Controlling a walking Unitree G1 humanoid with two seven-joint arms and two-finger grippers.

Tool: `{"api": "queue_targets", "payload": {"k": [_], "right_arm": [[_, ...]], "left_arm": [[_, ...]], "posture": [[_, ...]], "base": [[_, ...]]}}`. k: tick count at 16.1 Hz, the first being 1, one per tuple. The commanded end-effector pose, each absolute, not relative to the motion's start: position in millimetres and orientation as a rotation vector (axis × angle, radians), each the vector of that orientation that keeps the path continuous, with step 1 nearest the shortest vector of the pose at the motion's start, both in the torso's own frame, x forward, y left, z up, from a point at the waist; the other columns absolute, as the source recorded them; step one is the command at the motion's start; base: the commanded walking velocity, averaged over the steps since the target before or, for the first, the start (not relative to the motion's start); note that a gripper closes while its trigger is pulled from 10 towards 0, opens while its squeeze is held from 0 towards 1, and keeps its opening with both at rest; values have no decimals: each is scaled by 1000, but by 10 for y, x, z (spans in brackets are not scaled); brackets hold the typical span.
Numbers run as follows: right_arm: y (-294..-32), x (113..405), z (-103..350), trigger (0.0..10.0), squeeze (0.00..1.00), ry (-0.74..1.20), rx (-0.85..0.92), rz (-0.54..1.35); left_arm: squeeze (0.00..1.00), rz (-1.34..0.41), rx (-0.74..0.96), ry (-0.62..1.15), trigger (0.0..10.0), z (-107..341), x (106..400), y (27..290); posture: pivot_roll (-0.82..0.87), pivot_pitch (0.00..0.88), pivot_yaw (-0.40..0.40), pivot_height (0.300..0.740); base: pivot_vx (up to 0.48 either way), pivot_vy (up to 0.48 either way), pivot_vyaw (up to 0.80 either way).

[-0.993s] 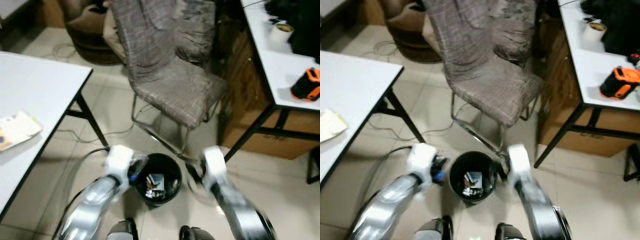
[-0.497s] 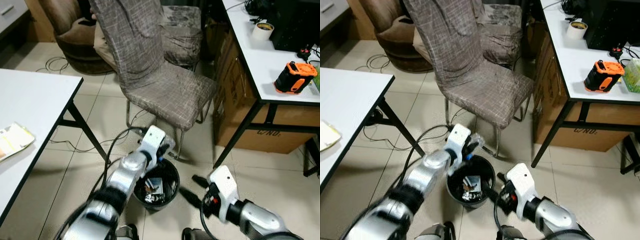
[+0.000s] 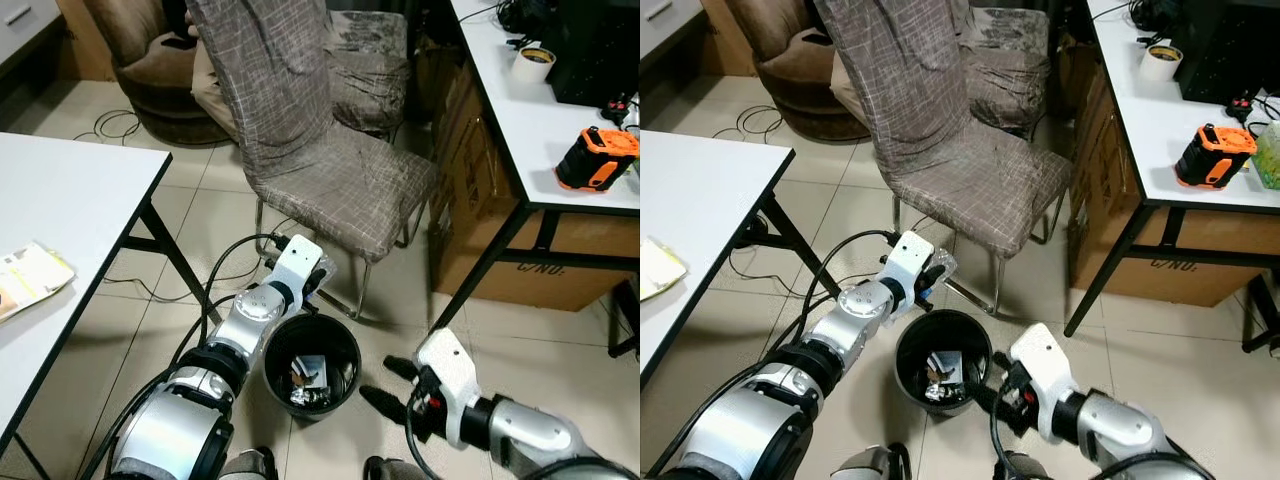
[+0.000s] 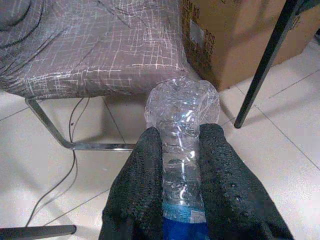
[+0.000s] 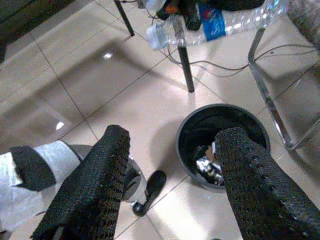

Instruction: Picking trash to rubbish bin

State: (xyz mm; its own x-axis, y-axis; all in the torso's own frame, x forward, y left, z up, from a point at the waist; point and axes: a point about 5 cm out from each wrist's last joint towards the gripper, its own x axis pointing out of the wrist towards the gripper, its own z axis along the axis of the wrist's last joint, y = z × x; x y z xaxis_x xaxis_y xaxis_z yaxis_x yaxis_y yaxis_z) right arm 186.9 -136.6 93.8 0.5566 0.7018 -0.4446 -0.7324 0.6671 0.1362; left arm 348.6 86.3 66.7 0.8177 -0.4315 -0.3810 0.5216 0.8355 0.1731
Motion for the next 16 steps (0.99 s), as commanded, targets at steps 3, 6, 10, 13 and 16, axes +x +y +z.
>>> {"api": "queue_targets", "payload": {"k": [3, 6, 10, 13, 16], "right_arm": [[-1336, 1857, 975, 10000, 0, 507, -65, 860], [-1314, 1859, 973, 10000, 0, 515, -74, 865], [-1290, 1902, 991, 10000, 0, 512, -64, 870], [-1293, 1920, 997, 10000, 0, 512, -70, 872], [-1300, 1939, 949, 10000, 0, 509, -87, 828]], "left_arm": [[1000, -502, 228, 281, 10000, 810, 3576, 824], [1000, -518, 212, 281, 10000, 821, 3581, 795], [1000, -526, 183, 280, 10000, 819, 3576, 769], [1000, -531, 150, 288, 10000, 781, 3549, 778], [0, -521, 101, 264, 10000, 710, 3484, 894]], "posture": [[-191, 142, 22, 740], [-190, 139, 18, 740], [-190, 138, 15, 740], [-177, 134, 3, 740], [-149, 120, 5, 740]], "base": [[0, 0, 0], [0, 0, 0], [0, 0, 0], [0, 0, 0], [0, 0, 0]]}}
